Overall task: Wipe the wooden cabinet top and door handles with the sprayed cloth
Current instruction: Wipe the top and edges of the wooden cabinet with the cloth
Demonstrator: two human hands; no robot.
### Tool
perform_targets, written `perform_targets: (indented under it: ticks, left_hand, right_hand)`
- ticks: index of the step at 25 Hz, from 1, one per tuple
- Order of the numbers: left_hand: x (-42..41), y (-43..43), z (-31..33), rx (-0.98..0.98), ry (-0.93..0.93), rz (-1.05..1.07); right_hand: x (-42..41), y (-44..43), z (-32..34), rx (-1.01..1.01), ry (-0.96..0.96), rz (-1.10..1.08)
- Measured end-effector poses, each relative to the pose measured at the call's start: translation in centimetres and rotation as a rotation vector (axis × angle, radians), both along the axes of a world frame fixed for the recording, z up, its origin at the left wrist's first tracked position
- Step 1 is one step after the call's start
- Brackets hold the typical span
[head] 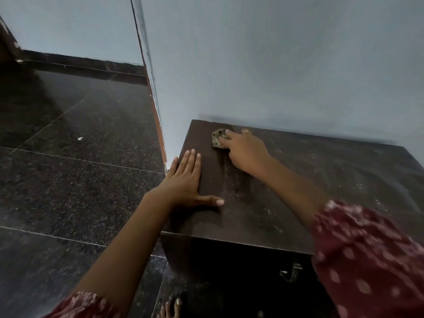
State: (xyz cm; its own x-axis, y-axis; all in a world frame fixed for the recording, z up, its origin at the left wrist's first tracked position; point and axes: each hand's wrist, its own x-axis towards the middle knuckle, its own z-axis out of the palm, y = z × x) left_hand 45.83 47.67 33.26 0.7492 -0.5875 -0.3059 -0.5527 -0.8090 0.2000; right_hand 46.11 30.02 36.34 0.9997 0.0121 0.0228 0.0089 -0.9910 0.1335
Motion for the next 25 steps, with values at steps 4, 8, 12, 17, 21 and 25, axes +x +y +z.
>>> perform_targets:
  ticks: [4, 8, 12, 17, 21, 25]
  left_hand:
    - [-0.3, 0.3, 0.6, 0.022, 0.032, -0.048]
    - [-0.9, 0.2, 1.5, 0.065, 0.105, -0.061]
    - [-2.3, 0.0, 2.1, 0.117, 0.156, -0.071]
    - [-3.7, 0.2, 2.2, 0.139, 0.158, -0.094]
    - [-3.7, 0.0, 2.1, 0.117, 0.141, -0.1]
    - [-3.5, -1.3, 2.2, 0.082, 0.129, -0.118]
  right_hand:
    - [-7.0, 1.8, 0.1, -0.014, 0.005, 0.092]
    - [-11.7, 2.6, -0.1, -0.019, 0.037, 0.151]
    - [-15.2, 2.0, -1.1, -0.052, -0.101, 0.333]
    - [-18.2, -0.3, -1.3, -0.077, -0.133, 0.522]
    - [-18.5, -1.8, -1.0, -0.119, -0.176, 0.568]
    - [-14.8, -2.8, -0.9, -0.112, -0.166, 0.462]
